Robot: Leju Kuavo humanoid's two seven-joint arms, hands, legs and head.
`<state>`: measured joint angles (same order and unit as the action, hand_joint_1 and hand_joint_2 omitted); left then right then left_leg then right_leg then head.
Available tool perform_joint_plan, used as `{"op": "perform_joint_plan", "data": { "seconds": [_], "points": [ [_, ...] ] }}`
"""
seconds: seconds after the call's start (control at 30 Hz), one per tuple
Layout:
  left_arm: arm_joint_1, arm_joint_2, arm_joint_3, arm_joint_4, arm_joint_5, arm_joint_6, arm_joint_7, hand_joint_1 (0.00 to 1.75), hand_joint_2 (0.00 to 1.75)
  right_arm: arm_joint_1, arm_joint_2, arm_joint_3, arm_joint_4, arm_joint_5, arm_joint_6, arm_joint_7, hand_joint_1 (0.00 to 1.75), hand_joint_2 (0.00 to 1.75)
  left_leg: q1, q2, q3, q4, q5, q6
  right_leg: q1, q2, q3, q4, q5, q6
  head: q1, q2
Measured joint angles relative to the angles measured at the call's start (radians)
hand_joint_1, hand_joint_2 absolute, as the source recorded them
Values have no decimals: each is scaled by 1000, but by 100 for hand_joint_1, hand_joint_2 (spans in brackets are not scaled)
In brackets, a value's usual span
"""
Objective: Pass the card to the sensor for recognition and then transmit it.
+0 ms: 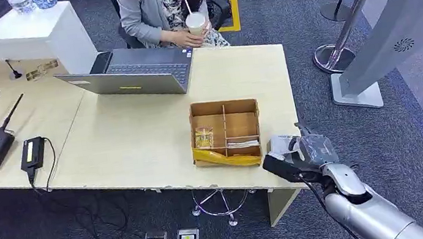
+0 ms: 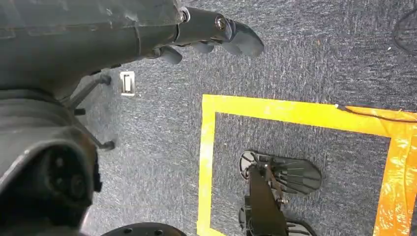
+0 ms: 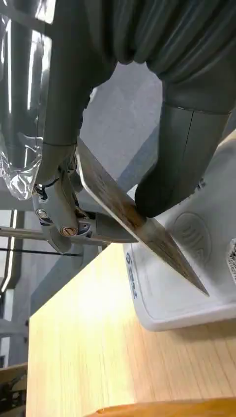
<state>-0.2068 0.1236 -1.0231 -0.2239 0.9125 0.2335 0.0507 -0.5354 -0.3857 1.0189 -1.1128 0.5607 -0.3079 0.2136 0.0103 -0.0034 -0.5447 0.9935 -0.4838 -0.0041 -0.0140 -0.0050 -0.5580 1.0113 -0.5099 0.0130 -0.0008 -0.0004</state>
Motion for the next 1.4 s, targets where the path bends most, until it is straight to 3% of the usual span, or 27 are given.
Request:
{"op": "perform_joint_plan", "data": {
  "seconds": [0.87,1.13,1.4],
  "points": [
    [8,0,0,0,6,3,0,0,0,-11,26,-39,92,-26,-53,-64,175,175,0,0,0,0,0,0,0,0,0,0,0,0,0,0],
    [9,0,0,0,10,5,0,0,0,-30,19,-66,96,-54,-78,-32,175,175,0,0,0,0,0,0,0,0,0,0,0,0,0,0],
    [11,0,1,0,11,5,0,0,0,-104,-38,-142,-5,-85,-75,31,175,175,0,0,0,0,0,0,0,0,0,0,0,0,0,0]
  ]
}}
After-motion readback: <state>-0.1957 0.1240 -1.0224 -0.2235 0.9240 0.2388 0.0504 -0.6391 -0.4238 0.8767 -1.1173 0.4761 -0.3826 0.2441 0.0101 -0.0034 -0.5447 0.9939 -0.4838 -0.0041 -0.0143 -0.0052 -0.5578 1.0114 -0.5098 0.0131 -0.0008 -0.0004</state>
